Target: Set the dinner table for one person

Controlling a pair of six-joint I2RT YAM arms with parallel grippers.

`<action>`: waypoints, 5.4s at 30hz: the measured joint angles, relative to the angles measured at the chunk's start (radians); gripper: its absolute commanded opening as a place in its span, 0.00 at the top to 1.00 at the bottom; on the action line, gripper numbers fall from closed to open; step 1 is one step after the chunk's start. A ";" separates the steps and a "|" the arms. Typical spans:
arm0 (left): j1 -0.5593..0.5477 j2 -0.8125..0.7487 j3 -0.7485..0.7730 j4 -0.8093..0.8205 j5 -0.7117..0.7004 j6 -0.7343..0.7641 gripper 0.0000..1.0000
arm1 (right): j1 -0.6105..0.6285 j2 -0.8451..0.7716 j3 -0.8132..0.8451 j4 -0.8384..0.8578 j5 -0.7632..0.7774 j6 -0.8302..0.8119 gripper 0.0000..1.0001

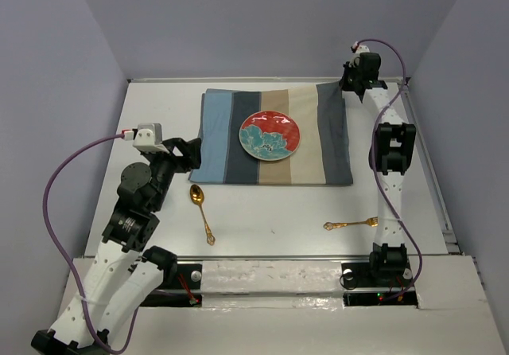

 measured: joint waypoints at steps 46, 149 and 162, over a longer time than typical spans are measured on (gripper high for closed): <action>0.085 -0.365 0.028 0.037 -0.231 -0.036 0.16 | 1.005 -0.113 -0.123 0.138 -0.082 0.477 0.10; -0.039 -0.398 -0.026 0.049 -0.108 -0.053 0.01 | 0.098 -0.302 -0.333 -0.075 0.291 0.167 0.42; -0.030 -0.380 -0.026 0.034 -0.118 -0.055 0.01 | 0.583 -0.922 -0.999 0.211 0.179 0.301 0.41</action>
